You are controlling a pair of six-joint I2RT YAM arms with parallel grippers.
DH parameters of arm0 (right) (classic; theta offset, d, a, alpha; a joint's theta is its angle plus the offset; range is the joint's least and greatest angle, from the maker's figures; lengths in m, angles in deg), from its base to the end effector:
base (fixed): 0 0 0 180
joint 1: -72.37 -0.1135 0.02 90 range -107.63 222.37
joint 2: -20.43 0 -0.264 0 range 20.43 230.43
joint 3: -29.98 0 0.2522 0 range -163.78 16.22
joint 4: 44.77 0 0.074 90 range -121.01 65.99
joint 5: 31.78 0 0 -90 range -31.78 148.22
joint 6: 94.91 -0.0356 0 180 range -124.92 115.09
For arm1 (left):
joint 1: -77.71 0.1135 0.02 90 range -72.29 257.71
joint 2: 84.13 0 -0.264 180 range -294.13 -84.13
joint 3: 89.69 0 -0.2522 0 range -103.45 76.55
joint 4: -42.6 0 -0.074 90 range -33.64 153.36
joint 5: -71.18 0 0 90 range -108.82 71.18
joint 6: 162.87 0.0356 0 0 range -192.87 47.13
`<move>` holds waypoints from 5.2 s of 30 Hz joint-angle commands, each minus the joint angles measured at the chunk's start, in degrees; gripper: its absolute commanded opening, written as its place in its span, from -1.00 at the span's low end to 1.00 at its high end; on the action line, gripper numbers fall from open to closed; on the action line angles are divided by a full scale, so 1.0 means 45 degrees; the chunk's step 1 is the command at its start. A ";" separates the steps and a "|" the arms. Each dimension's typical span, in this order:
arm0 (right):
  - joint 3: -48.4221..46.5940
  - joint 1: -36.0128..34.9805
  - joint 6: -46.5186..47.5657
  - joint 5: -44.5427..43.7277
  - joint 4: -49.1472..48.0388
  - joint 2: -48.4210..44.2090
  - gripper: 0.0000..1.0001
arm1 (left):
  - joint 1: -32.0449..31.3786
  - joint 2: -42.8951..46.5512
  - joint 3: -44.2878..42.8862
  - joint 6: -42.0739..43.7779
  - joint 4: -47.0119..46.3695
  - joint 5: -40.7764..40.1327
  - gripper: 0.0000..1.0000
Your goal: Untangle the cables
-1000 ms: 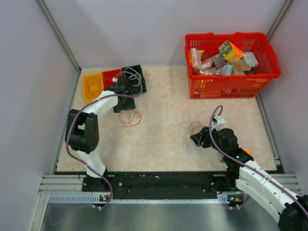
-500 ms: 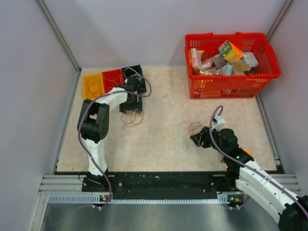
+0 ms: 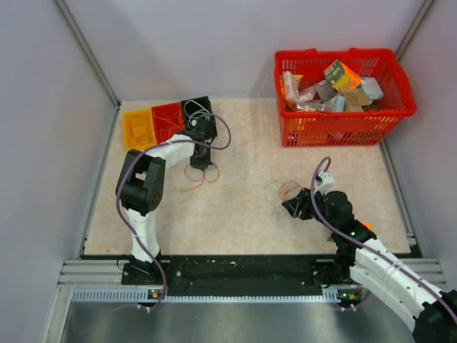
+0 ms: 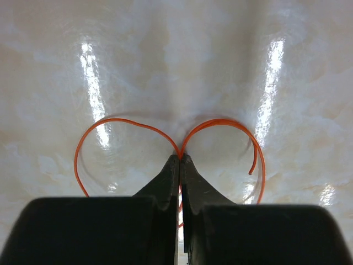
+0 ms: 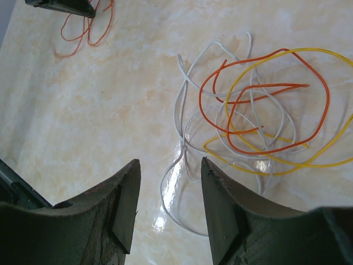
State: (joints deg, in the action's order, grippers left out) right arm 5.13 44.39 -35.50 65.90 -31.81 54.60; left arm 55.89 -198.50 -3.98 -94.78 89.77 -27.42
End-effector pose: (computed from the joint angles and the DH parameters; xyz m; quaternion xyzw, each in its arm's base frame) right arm 0.1316 0.0753 0.1795 -0.0184 0.8292 0.3204 0.4577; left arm 0.3808 -0.1467 0.1667 -0.0156 0.9776 -0.0050 0.2099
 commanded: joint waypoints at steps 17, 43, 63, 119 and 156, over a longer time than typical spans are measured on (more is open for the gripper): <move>0.0043 0.0087 0.0176 0.0148 -0.0467 -0.0035 -0.04 | 0.4026 0.2799 -0.1357 -0.1868 0.1051 -0.1017 -1.00; 0.0063 0.0087 0.0157 0.0051 -0.0623 0.0062 -0.04 | 0.8599 -0.2905 -0.7417 -0.3335 -0.1176 0.4687 -1.00; 0.0005 0.0087 -0.0115 -0.0494 -0.0409 0.0042 -0.04 | 0.8640 -0.0217 -0.5528 -0.4153 -0.1172 0.6479 0.22; -0.0875 0.1532 -0.1582 -0.0204 -0.1522 0.4437 -0.57 | -0.5170 -0.0620 0.0199 -0.5421 -0.6443 0.5935 0.26; -0.1031 0.1532 -0.0723 0.1725 -0.2223 0.4847 -0.25 | -0.5072 0.3593 0.2893 -0.5642 -0.6760 0.4879 -1.00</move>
State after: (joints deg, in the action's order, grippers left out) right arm 1.59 50.79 -41.45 67.30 -37.47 75.08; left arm 34.45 -194.32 7.30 -132.14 59.83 -3.44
